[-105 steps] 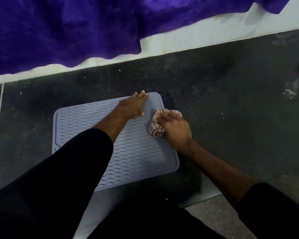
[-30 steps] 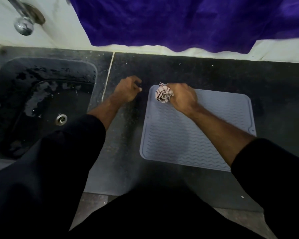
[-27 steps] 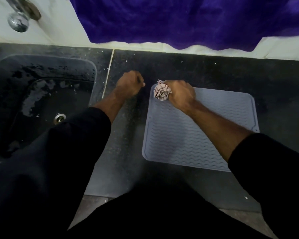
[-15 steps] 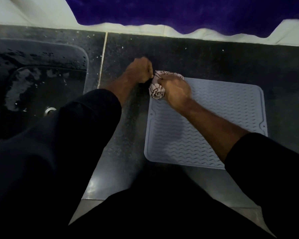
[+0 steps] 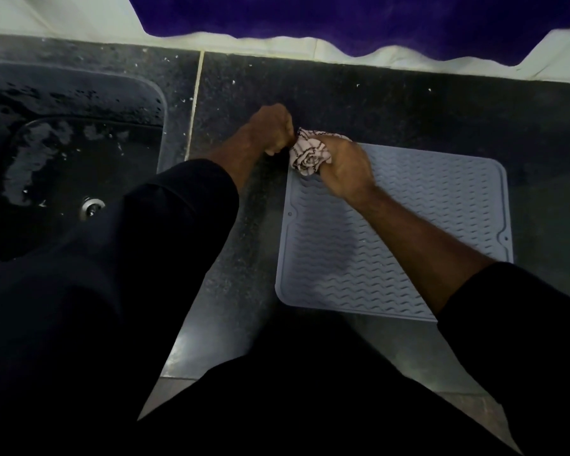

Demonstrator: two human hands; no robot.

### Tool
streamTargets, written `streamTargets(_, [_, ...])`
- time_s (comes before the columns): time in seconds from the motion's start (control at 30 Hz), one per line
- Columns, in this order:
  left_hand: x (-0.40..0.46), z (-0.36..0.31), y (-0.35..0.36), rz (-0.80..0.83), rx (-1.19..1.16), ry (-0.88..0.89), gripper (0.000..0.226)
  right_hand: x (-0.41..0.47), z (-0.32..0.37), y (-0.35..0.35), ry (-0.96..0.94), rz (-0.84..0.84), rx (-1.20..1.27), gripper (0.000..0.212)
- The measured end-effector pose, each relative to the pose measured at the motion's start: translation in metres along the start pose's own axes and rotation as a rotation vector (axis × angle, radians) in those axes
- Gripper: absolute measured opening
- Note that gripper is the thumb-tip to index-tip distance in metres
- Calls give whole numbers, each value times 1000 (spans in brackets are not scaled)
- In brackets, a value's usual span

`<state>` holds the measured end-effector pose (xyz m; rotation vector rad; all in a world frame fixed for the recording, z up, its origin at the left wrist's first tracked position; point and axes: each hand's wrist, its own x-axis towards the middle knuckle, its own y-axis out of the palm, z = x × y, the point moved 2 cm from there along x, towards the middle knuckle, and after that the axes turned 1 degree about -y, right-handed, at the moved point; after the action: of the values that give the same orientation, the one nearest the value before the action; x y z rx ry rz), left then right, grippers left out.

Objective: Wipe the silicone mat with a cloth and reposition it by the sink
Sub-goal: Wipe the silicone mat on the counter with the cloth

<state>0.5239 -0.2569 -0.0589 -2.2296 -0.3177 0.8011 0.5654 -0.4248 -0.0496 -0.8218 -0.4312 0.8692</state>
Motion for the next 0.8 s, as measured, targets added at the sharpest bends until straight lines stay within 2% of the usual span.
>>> streamTargets(0.13, [1,-2,-1,24,-17,-33,8,2,-4,6,-4,76,-149,40])
streamTargets(0.3, [5,-6,-3,40,-14,-61,13,-15,15,9,-115,220,-358,42])
streamTargets(0.5, [4,-9,-4,97,-59,-76,33,-79,14,16,-262,369,-469,50])
streamTargets(0.73, [-6,-14,-3,77,-43,-81,37,-85,34,24,-241,337,-478,42])
streamTargets(0.8, [-9,-15,-3,64,-27,-75,36,-111,43,23,-275,262,-469,37])
